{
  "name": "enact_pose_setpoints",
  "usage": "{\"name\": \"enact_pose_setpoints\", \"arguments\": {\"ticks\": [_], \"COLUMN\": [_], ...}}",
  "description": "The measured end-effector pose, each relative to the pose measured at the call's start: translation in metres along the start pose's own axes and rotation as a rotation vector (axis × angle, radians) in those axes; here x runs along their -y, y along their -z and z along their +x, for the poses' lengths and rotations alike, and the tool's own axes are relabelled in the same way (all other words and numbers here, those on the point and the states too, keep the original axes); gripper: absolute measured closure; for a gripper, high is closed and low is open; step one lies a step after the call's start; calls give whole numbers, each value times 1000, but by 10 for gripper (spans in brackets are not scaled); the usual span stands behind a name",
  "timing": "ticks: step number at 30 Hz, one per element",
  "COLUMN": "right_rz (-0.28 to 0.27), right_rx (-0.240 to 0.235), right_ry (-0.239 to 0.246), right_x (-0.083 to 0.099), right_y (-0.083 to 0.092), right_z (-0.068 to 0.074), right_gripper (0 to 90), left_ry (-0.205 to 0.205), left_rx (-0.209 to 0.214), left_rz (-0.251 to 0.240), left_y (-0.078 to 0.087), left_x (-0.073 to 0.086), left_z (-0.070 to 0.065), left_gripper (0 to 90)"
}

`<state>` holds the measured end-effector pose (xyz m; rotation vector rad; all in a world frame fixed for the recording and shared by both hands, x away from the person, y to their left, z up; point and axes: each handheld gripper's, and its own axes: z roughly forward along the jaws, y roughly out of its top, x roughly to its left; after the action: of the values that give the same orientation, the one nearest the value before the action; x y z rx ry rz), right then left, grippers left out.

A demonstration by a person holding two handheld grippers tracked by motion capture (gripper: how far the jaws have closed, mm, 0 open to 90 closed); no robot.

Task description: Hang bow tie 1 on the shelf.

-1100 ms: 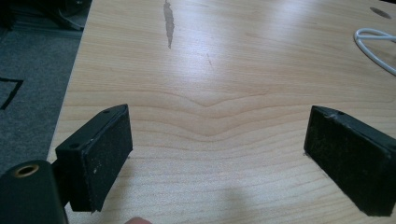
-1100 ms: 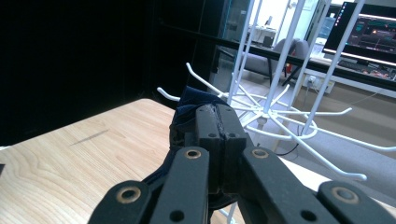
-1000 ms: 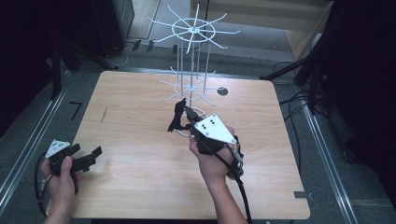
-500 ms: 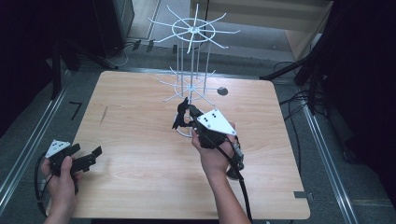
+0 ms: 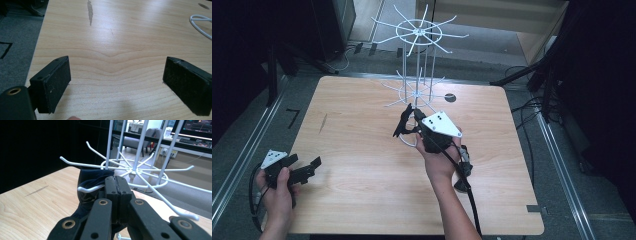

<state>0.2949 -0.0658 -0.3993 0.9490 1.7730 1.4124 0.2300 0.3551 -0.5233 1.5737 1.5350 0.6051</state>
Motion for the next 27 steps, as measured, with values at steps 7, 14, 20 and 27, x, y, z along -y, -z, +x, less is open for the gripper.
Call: {"name": "enact_pose_setpoints", "arguments": {"ticks": [7, 14, 20, 27], "right_rz": [4, 34, 34, 30], "right_rx": [9, -2, 5, -12], "right_ry": [11, 33, 38, 33], "right_x": [2, 10, 16, 19], "right_y": [-7, -10, -12, -8], "right_z": [3, 8, 6, 6], "right_gripper": [896, 772, 665, 449], "left_ry": [-1, 2, -4, -3], "left_rx": [3, 6, 7, 3], "left_rz": [-3, -7, -3, -7], "left_y": [0, 0, -1, -1], "left_x": [0, 0, -1, -1], "left_z": [0, 1, 1, 1], "left_gripper": [82, 82, 82, 82]}}
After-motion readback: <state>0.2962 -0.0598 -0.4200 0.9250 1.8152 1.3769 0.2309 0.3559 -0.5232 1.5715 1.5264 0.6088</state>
